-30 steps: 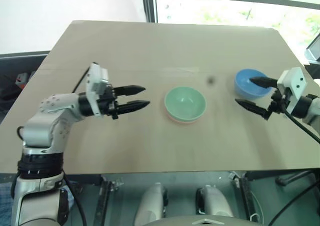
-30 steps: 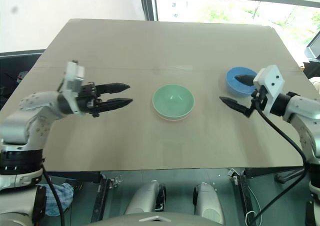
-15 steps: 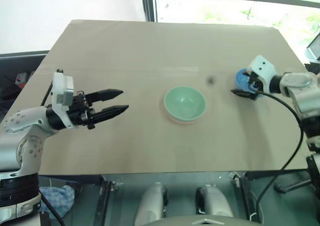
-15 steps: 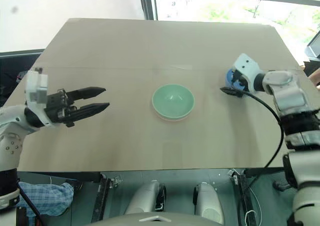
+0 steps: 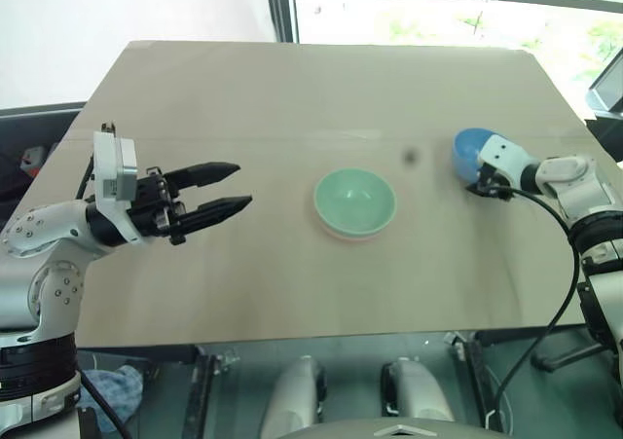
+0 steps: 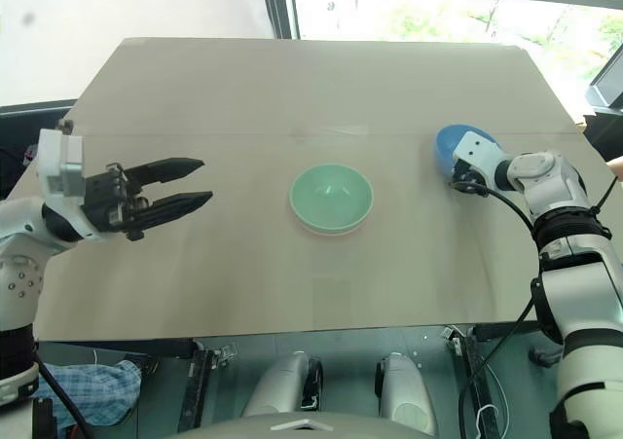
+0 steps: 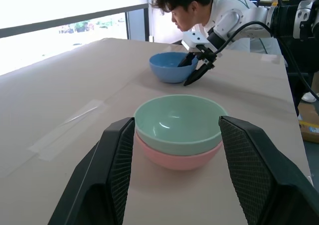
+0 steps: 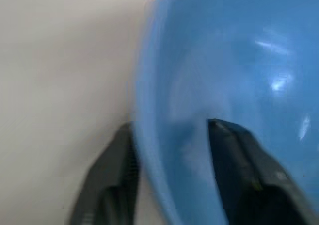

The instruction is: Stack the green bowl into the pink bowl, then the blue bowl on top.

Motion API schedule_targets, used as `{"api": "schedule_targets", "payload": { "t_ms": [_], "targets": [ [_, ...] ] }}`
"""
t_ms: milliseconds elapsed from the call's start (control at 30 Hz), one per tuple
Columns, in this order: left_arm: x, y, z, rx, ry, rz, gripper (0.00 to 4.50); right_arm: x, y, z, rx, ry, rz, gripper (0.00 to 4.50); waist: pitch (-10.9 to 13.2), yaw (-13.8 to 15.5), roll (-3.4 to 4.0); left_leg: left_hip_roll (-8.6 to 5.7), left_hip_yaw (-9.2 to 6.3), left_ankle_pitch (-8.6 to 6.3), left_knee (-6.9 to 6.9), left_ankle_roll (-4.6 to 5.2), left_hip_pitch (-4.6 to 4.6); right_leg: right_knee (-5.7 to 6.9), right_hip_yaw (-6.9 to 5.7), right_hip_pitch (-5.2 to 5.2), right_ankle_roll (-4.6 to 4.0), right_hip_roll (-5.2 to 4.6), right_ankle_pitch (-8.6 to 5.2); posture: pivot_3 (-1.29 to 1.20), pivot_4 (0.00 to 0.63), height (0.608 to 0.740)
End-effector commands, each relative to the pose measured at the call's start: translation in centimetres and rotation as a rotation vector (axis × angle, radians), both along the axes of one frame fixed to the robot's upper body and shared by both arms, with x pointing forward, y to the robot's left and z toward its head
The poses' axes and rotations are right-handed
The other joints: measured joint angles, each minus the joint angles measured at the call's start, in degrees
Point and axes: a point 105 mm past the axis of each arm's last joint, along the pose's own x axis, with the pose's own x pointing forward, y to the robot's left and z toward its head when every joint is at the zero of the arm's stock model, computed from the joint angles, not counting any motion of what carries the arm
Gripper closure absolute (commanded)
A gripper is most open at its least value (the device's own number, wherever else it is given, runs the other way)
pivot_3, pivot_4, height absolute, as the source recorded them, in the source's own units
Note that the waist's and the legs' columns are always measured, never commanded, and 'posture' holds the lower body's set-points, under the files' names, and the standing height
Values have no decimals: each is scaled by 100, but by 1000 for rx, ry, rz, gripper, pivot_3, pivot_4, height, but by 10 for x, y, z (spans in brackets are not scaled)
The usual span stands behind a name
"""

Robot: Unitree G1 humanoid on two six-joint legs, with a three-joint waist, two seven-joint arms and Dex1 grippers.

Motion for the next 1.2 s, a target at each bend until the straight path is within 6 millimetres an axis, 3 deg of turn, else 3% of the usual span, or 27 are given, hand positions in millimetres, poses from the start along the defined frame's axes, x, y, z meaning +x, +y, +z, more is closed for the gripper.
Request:
{"api": "schedule_targets", "payload": {
  "t_ms": [33,67,333,433,567,700,900,1167,1200],
  "targets": [
    [1,0,8,13,-47,-7,1644,3,-4,14,-5,-49,3,4142,-1,-9,-1,0,0,0,0,0,1,1,1,0,0,0,0,0,150,740],
    [2,-1,8,12,-48,-10,1644,2,-5,14,-10,-54,6,4408,-5,-8,-7,1,1,0,0,-1,5,3,1,2,0,0,0,0,150,740],
    [6,-2,4,17,-43,-26,1644,-6,10,20,18,-67,95,4408,-3,-5,-3,3,-4,2,-2,-3,4,2,-3,4,0,1,0,0,150,740],
    [7,-1,2,23,-39,-25,1644,-12,30,36,61,-110,170,4408,-2,-11,-2,5,-3,1,-4,-3,3,3,-2,2,0,1,0,0,150,740],
    [9,2,2,27,-37,-19,1644,-25,67,74,141,-181,249,4408,7,-13,13,7,1,1,-5,-3,2,5,2,-3,0,1,0,0,150,740],
    [10,3,0,35,-32,-20,1644,-71,128,103,160,-224,519,4408,8,15,15,8,-3,2,-13,-3,-10,8,-2,-15,0,1,0,0,150,740],
    [14,1,-3,53,-25,-42,1644,-132,189,115,130,-265,773,4408,4,81,7,-1,-8,1,-23,-1,-19,4,-12,-14,0,-2,0,0,150,740],
    [20,-2,-3,66,-31,-64,1644,-152,210,109,120,-248,805,4408,0,78,-1,0,-7,2,-7,-3,-11,7,-11,-14,0,0,0,0,150,740],
    [20,-2,-3,67,-32,-66,1644,-152,211,108,118,-246,804,4044,0,77,-1,0,-7,2,-6,-3,-12,7,-11,-15,0,1,0,0,150,740]
  ]
}}
